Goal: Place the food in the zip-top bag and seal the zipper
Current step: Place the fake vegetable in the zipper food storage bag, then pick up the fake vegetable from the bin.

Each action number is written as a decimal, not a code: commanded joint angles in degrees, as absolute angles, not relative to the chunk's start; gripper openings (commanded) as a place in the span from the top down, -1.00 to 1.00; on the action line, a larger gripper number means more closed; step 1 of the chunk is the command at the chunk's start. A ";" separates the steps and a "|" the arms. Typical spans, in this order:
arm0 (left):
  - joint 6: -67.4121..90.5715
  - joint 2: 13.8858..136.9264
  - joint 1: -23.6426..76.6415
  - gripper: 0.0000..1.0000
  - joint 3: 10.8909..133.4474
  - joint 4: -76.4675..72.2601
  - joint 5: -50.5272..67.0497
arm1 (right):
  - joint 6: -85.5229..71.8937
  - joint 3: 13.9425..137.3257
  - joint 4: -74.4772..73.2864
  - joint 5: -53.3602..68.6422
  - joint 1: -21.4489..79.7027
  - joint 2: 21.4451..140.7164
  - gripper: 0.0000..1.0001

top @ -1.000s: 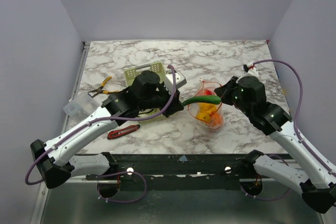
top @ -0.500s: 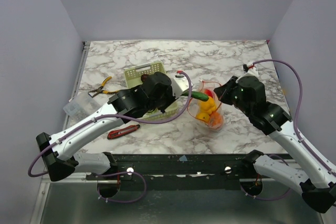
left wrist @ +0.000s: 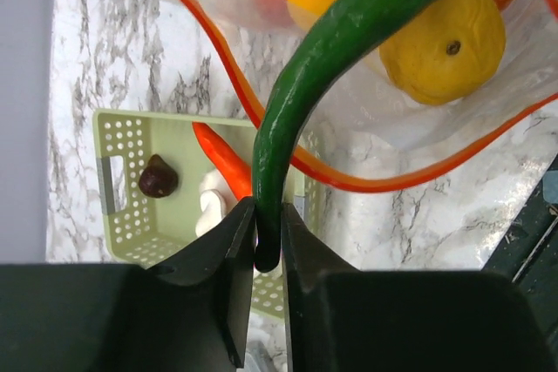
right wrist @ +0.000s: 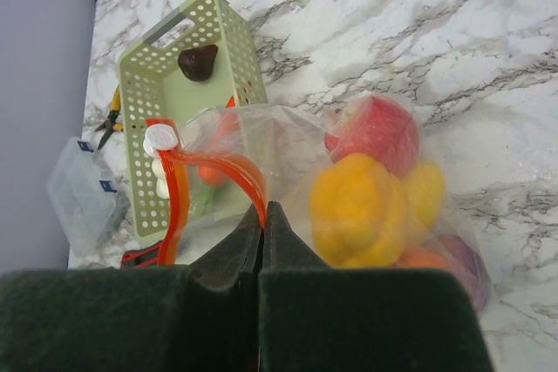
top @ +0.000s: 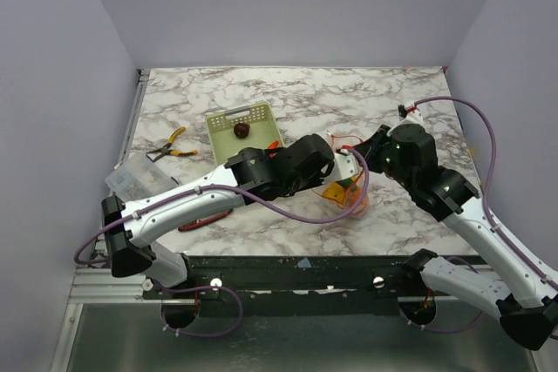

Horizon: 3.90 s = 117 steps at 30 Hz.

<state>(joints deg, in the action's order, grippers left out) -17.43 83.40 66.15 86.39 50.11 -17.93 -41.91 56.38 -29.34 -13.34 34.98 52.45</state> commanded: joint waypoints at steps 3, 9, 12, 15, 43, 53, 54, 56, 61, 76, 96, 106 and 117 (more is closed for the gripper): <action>-20.39 88.32 68.66 0.60 95.48 53.18 -18.04 | -41.76 57.20 -26.44 -11.86 35.32 52.65 0.99; -20.74 90.84 69.82 0.45 98.97 51.22 -15.25 | -41.50 57.63 -26.82 -12.05 35.30 52.66 0.99; -20.41 90.15 69.80 0.35 98.43 48.99 -10.05 | -41.53 57.72 -27.03 -12.08 35.28 52.66 0.99; -19.98 91.01 69.79 0.47 98.88 48.01 -9.04 | -41.53 57.63 -26.77 -12.12 35.31 52.62 0.99; 17.53 80.65 30.40 -0.20 64.68 28.83 -0.49 | -41.41 56.67 -27.51 -13.53 35.28 51.17 0.99; 16.69 97.41 31.08 0.06 76.58 33.15 -1.72 | -41.47 56.69 -27.17 -12.76 35.33 51.36 0.99; 16.25 98.66 31.32 0.07 77.60 34.15 -1.77 | -41.50 56.60 -27.16 -12.68 35.27 51.47 0.99; 15.66 101.22 31.88 0.09 79.51 35.59 -2.12 | -41.50 56.52 -27.12 -12.72 35.30 51.43 0.99; 14.85 105.37 33.71 0.06 81.36 36.46 -4.18 | -41.42 56.41 -27.00 -12.79 35.28 51.47 0.99; 15.38 109.95 34.62 0.10 81.47 37.33 -10.22 | -41.49 55.79 -27.01 -12.92 35.33 51.13 0.99; 14.85 111.11 35.90 0.53 81.98 40.14 -10.68 | -41.73 55.42 -26.94 -13.31 35.31 50.69 0.99; 17.19 95.32 35.86 1.00 83.67 39.60 -3.25 | -42.28 55.62 -26.56 -13.27 35.31 50.45 0.99; 30.05 68.92 35.68 1.00 70.12 8.22 17.18 | -46.44 53.59 -23.47 -12.78 35.31 49.71 0.99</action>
